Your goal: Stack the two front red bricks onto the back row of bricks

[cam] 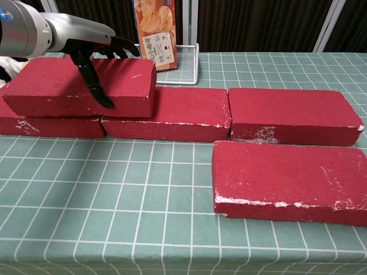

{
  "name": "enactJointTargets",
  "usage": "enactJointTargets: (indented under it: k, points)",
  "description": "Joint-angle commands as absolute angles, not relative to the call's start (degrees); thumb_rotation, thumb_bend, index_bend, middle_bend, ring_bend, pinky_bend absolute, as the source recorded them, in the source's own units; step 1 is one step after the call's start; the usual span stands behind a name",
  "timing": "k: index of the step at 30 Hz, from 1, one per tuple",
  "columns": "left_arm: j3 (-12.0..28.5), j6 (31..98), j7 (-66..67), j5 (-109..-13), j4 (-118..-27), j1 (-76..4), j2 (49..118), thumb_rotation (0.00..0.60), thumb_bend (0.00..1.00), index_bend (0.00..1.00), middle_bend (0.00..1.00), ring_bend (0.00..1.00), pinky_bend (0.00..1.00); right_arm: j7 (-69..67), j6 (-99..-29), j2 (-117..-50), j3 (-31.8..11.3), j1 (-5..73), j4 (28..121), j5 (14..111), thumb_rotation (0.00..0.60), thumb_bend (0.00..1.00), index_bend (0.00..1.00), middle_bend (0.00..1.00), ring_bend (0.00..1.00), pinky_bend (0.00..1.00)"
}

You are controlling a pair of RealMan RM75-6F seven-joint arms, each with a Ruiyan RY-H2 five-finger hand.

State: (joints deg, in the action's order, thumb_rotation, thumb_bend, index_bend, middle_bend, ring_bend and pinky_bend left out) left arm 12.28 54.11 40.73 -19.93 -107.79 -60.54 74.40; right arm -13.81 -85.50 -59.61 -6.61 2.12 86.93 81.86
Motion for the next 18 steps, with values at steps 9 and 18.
enactJointTargets:
  k: [9,18]
  points:
    - [10.6,49.8,36.9,-21.6,-104.8,-62.5,74.6,0.600,0.18,0.04,0.20,0.21,0.00,-13.8,-84.9,-59.5,-6.6,2.2,87.1,81.6,0.600,0.00,0.00,0.00,0.00,0.00]
    - [9.5,48.6,34.2,-22.0,-104.6,-63.6,73.6,0.600,0.17,0.04,0.20,0.21,0.00,-13.2,-85.1,-59.5,-6.6,2.3,87.4,82.0,0.600,0.00,0.00,0.00,0.00,0.00]
